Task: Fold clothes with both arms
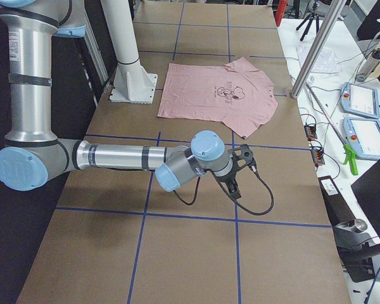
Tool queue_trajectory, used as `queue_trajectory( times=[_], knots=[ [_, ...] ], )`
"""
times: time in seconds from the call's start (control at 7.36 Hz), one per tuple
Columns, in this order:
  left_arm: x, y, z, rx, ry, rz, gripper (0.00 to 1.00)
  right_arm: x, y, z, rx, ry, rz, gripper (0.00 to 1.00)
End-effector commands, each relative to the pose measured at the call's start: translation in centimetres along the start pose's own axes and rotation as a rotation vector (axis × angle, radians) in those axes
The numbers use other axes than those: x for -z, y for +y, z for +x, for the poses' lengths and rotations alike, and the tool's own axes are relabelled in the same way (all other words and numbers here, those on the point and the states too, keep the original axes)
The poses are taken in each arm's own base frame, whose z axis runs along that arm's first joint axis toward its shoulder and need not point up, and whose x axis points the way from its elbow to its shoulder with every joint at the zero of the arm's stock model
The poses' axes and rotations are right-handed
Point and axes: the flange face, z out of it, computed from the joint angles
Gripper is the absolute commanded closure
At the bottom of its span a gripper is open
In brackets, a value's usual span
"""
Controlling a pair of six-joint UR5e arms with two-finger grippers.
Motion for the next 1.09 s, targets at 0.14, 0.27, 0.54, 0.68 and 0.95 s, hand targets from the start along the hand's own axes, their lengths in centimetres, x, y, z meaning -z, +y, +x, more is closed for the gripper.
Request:
queue_trajectory(
  times=[0.14,0.27,0.54,0.68,0.95],
  knots=[
    [-3.8,0.6,3.5,-0.074,0.066,0.001,0.00,-5.6,-7.6,-10.8,-0.228,-0.046,-0.007,0.00],
    [-3.7,0.5,3.7,-0.077,0.068,0.005,0.00,-8.1,-9.8,-15.7,-0.264,-0.033,0.012,0.02],
    [-3.5,0.7,3.8,-0.086,0.069,0.018,0.00,-14.7,-11.4,-25.4,-0.315,0.029,0.063,0.11],
    [-3.5,0.7,3.8,-0.084,0.069,0.019,0.00,-17.7,-12.0,-28.0,-0.299,0.068,0.053,0.18],
    [-3.6,0.8,3.8,-0.084,0.069,0.018,0.00,-20.8,-17.0,-32.0,-0.301,0.072,-0.122,0.20]
  ],
)
